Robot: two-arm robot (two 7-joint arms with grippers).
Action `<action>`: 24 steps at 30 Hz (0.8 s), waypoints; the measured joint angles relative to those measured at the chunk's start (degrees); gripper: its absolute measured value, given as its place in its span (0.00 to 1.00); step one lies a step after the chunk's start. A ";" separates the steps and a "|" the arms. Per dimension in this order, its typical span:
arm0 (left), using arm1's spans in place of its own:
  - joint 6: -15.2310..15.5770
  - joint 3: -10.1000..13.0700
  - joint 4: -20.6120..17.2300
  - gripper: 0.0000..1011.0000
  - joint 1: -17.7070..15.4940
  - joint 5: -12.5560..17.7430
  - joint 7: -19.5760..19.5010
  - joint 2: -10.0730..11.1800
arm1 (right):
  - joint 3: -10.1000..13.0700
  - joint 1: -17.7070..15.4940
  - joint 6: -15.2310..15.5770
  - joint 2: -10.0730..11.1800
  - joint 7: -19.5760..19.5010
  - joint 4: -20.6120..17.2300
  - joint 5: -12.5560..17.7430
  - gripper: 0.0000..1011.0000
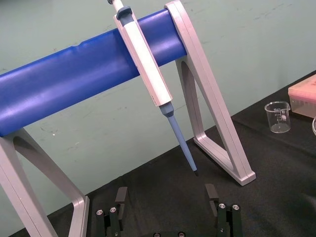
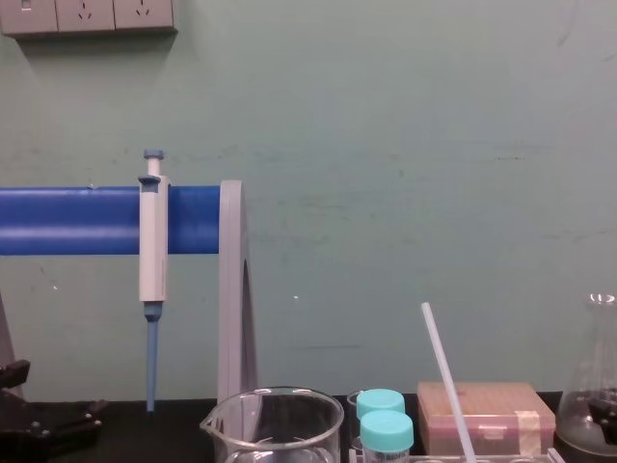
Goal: Pick up the stirring rod with one hand, then place it down.
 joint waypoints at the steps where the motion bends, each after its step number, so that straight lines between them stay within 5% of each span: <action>1: 0.00 0.00 0.00 0.99 0.00 0.00 0.00 0.00 | 0.00 0.00 0.00 0.00 0.00 0.00 0.00 0.99; 24: 0.00 0.00 0.00 0.99 0.00 0.00 0.00 0.00 | 0.00 0.00 0.00 0.00 0.00 0.00 0.00 0.99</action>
